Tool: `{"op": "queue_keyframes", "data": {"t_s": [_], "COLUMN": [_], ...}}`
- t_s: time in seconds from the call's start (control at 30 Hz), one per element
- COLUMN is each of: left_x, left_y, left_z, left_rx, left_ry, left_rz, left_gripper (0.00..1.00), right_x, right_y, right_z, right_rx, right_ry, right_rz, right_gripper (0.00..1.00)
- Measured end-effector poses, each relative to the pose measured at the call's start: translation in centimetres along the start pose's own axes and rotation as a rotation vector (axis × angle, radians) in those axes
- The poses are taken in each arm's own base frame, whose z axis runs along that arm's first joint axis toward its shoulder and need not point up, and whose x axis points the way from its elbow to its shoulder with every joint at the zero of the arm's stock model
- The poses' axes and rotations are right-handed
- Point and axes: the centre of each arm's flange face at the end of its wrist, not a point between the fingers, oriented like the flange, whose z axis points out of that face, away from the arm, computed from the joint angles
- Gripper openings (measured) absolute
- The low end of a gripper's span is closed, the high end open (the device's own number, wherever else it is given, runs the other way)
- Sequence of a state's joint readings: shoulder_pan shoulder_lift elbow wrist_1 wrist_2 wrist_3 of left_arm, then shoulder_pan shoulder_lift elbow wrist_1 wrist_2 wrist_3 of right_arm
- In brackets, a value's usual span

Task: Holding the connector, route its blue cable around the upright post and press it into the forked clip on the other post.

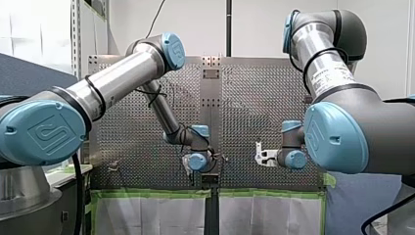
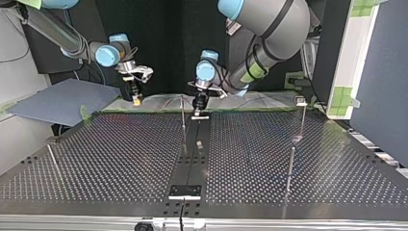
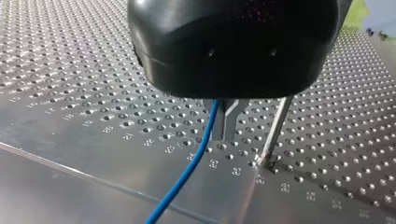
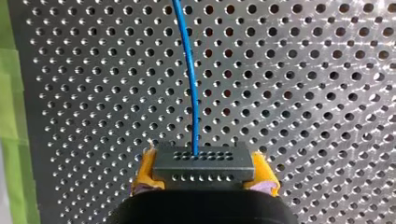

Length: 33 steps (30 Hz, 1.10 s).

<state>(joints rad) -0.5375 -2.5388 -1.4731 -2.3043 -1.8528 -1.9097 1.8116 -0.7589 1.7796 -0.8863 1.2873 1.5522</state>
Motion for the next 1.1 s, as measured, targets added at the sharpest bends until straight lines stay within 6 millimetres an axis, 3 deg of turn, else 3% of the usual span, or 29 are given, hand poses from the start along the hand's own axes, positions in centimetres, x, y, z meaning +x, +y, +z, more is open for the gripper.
{"op": "queue_keyframes", "data": {"t_s": [1.1], "left_x": [-1.6], "left_y": [1.3], "left_z": [2.1], "left_rx": [-0.016], "left_ry": [0.003], "left_rz": [0.004], "left_gripper": [0.0], "right_x": [1.3], "right_y": [1.0], "right_z": [1.3], "right_rx": [0.01], "right_ry": [0.041], "right_rz": [0.012], "right_gripper": [0.0]}}
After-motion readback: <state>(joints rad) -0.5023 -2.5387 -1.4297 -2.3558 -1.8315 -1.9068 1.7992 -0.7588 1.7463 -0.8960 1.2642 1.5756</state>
